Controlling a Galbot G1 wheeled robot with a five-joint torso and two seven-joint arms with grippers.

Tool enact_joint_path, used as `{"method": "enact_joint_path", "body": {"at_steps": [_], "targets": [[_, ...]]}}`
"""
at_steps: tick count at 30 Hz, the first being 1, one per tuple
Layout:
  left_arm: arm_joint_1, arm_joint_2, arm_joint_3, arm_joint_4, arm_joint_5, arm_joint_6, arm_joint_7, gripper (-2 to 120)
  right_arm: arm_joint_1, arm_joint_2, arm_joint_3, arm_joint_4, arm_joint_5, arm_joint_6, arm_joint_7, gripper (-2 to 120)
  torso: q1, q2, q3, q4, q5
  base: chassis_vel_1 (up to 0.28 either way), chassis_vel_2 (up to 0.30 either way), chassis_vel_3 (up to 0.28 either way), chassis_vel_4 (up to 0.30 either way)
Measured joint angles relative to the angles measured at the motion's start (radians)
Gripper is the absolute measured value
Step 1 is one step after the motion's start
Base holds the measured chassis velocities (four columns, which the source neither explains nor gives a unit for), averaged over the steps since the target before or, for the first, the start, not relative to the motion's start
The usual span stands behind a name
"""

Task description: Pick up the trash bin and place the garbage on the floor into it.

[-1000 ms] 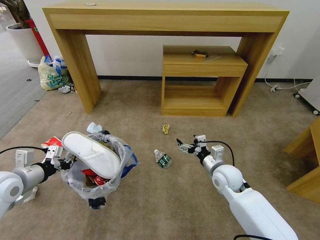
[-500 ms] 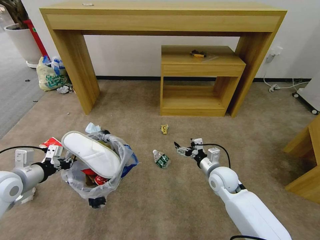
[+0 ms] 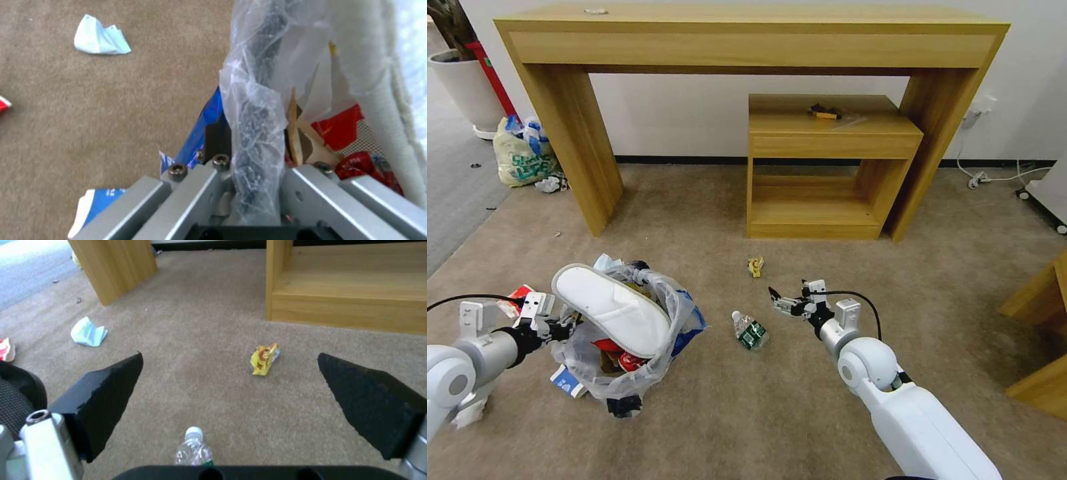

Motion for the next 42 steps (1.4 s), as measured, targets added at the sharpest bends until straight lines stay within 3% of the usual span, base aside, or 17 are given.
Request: {"method": "enact_joint_path", "body": {"at_steps": [9, 21, 32, 42], "targets": [[0.003, -0.009, -0.004, -0.005, 0.001, 0.000, 0.000, 0, 0.015, -0.009, -0.037, -0.066, -0.003, -0.020, -0.031, 100, 0.000, 0.000, 0.000, 0.0000, 0.0000, -0.086, 0.078, 0.075, -0.077], [0.004, -0.014, -0.010, -0.013, -0.005, 0.000, -0.019, 0, 0.129, -0.021, -0.155, -0.350, -0.091, -0.022, -0.296, 100, 0.000, 0.000, 0.000, 0.0001, 0.0000, -0.006, 0.009, 0.008, -0.009], [0.008, -0.025, 0.004, -0.014, -0.019, 0.000, -0.040, 0, 0.277, 0.107, -0.222, -0.634, -0.256, 0.024, -0.402, 100, 0.000, 0.000, 0.000, 0.0003, 0.0000, 0.000, 0.000, 0.000, 0.000], [-0.003, -0.036, 0.021, -0.015, -0.019, 0.000, -0.043, 0, 0.308, 0.139, -0.240, -0.710, -0.268, 0.001, -0.439, 100, 0.000, 0.000, 0.000, -0.0002, -0.0001, 0.000, 0.000, 0.000, 0.000]]}}
